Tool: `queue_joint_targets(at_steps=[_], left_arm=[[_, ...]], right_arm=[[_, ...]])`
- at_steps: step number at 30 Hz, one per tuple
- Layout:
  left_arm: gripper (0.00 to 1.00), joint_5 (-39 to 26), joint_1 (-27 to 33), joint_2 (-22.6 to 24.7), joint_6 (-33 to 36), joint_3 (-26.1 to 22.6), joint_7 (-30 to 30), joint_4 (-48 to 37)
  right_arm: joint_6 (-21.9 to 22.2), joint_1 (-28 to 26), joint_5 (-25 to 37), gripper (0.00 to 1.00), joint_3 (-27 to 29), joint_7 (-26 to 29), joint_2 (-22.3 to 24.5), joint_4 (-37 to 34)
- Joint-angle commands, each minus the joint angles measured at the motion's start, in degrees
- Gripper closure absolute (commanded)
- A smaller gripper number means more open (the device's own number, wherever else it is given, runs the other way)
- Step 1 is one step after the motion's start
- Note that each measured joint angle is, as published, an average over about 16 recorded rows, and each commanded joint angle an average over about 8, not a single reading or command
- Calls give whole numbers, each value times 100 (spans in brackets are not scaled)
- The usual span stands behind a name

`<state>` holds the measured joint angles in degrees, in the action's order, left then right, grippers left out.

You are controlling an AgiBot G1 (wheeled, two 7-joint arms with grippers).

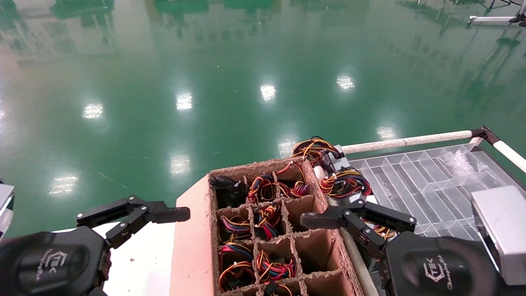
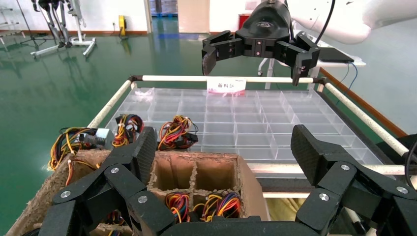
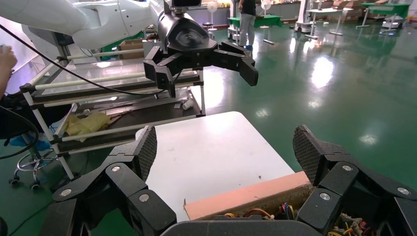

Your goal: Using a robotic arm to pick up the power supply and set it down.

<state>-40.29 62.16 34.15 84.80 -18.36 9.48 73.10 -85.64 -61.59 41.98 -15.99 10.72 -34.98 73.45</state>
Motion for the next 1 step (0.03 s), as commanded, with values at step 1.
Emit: queue_joint_targets(at_steps=[1], left_arm=[[0, 0, -1, 0, -1, 0, 0, -1]], right_arm=[[-31, 9, -69, 0, -7, 15, -8, 91]])
